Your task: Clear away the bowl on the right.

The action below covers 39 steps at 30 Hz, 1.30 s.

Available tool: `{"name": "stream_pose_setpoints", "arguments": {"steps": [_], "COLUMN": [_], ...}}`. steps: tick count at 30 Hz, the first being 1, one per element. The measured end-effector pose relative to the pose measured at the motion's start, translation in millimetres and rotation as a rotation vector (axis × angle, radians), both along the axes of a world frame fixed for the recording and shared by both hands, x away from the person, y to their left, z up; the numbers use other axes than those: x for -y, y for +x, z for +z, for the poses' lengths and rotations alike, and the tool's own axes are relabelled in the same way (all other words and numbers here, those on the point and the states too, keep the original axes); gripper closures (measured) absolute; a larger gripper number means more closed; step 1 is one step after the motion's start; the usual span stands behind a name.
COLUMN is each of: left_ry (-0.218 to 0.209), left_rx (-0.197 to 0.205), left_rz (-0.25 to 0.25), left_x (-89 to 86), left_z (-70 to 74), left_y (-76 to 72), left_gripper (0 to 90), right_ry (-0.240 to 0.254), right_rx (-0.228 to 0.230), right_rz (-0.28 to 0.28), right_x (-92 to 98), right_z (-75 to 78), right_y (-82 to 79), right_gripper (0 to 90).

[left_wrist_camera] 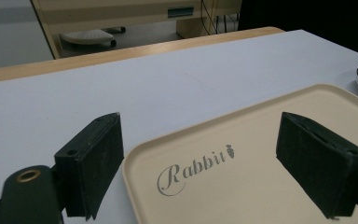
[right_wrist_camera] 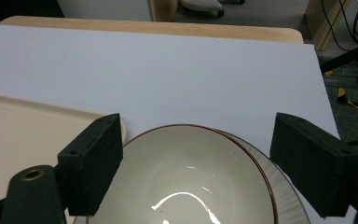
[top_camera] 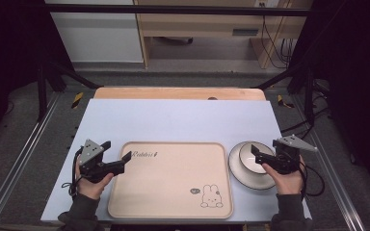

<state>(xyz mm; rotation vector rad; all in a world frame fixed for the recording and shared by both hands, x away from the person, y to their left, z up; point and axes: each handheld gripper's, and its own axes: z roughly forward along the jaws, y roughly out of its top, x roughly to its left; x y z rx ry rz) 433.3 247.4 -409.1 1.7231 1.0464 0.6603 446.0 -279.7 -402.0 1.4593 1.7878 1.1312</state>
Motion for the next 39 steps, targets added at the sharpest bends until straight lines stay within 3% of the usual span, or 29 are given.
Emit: {"name": "stream_pose_setpoints", "arguments": {"steps": [21, 39], "left_ry": [0.002, 0.010], "left_rx": [-0.003, -0.005], "left_rz": [-0.003, -0.007], "left_x": [1.0, 1.1], "left_z": [-1.1, -1.6], "left_y": [0.2, 0.5], "left_gripper": [14.5, 14.6], "right_ry": [-0.053, -0.080], "right_rx": [-0.091, -0.217], "right_rz": [-0.041, -0.065], "right_x": [12.6, 20.1], "right_z": [-15.5, -26.9], "right_y": [7.1, 13.8], "right_gripper": [26.2, 47.1]}}
